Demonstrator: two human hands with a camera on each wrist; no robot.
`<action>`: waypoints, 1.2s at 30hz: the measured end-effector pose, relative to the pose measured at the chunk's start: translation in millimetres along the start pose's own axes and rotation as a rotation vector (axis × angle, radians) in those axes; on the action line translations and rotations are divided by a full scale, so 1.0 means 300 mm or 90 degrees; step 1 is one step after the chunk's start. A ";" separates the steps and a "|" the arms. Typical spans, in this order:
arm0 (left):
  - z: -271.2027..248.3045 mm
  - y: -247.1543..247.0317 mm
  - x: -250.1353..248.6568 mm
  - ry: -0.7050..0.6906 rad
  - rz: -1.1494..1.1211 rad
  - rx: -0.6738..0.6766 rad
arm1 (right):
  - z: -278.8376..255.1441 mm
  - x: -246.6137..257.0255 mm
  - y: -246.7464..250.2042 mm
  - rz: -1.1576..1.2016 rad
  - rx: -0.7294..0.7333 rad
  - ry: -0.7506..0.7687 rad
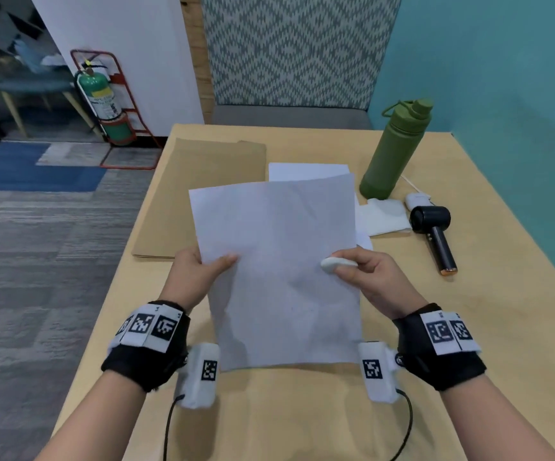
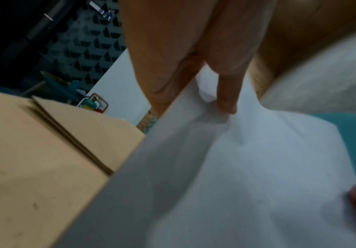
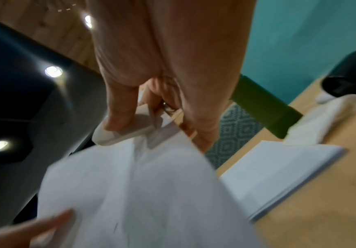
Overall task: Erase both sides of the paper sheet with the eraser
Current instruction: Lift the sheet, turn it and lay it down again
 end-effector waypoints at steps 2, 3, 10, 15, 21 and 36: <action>-0.008 0.017 -0.032 -0.030 -0.025 -0.027 | 0.028 0.022 -0.029 -0.062 0.009 -0.013; -0.012 0.026 -0.046 -0.041 -0.035 -0.039 | 0.042 0.030 -0.043 -0.102 0.015 -0.024; -0.057 0.072 -0.128 -0.128 -0.047 -0.109 | 0.094 0.107 -0.109 -0.267 -0.012 0.019; -0.090 0.071 -0.140 -0.166 -0.055 -0.122 | 0.081 0.120 -0.154 -0.241 -0.061 0.097; -0.112 0.044 -0.106 -0.155 0.005 -0.114 | 0.078 0.069 -0.177 -0.291 -0.036 0.047; -0.039 0.093 -0.124 -0.114 0.010 -0.125 | 0.062 0.110 -0.084 0.075 -0.221 0.183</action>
Point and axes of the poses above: each hand's wrist, its own z-axis towards the middle knuckle, its own y-axis out of the back of the hand, x = y × z, the point moved 2 cm from there along z, towards the middle knuckle, and after that the axes turned 13 degrees about x, right-handed, at the moved point
